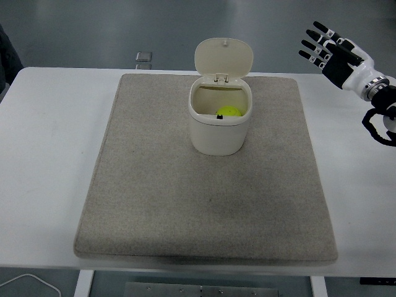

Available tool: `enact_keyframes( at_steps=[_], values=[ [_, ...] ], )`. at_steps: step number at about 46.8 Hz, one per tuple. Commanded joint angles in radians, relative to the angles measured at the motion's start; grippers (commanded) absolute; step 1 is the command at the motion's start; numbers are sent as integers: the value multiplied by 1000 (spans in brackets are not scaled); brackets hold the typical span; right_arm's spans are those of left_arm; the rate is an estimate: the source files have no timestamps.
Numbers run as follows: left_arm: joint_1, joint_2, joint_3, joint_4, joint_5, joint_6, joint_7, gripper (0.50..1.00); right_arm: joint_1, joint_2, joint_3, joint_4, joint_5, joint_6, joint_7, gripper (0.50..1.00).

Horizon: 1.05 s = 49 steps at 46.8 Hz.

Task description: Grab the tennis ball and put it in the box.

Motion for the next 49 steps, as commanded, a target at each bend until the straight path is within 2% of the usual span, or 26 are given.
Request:
enact_keyframes(
  at_steps=[1,10,49],
  values=[
    [0,0,1,0,0,0,0,992,0,13,3,0,0,-8,7,911],
    [0,0,1,0,1,0,0,990,0,27,6,2,0,-11,32,911],
    [0,0,-1,0,-1,0,0,992,-34,36,8,0,-2,-12,35,911]
  ],
)
